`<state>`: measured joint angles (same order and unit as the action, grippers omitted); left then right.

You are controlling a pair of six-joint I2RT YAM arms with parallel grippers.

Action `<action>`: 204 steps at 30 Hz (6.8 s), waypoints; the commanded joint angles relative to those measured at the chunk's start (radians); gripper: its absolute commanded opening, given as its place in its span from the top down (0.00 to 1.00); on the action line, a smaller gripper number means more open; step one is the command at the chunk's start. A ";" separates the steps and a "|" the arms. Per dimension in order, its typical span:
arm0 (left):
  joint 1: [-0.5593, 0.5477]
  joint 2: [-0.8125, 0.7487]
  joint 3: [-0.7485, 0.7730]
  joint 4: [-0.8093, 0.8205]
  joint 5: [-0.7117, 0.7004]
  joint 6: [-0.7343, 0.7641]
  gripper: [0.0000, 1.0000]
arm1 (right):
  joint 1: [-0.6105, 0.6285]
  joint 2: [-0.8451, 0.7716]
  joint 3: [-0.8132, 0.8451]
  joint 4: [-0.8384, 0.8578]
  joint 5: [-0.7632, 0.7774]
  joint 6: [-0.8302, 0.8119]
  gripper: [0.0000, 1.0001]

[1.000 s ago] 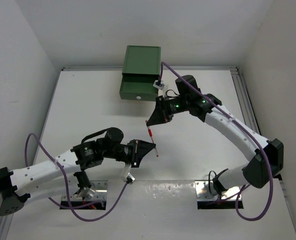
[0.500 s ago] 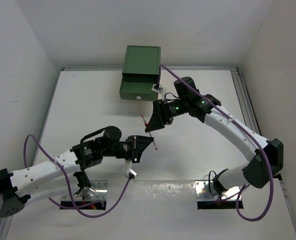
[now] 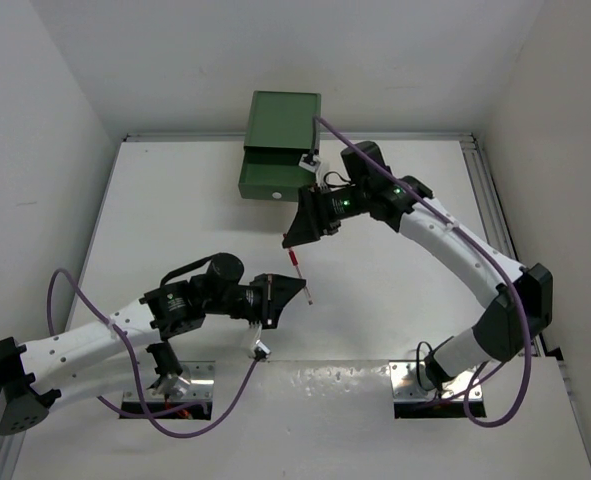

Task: Sort the stationery into containers
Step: Close the pen cap on the pen, then place the pen in the drawer, then close the pen cap on the storage box.

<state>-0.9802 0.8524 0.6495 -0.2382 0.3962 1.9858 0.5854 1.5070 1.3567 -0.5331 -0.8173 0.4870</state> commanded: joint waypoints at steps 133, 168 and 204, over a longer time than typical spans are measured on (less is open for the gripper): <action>0.253 -0.048 0.029 0.051 0.093 0.170 0.43 | -0.010 0.123 0.183 -0.100 0.046 -0.228 1.00; 0.353 -0.135 0.153 0.096 -0.652 -1.494 0.19 | 0.011 0.470 0.659 0.344 0.371 -0.939 1.00; 0.813 0.433 0.719 -0.392 -0.352 -1.997 0.00 | -0.185 0.096 0.348 0.082 0.483 -0.513 0.22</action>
<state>-0.1730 1.3235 1.3869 -0.6529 -0.0593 -0.0303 0.4812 1.7428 1.8145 -0.3698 -0.3355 -0.1547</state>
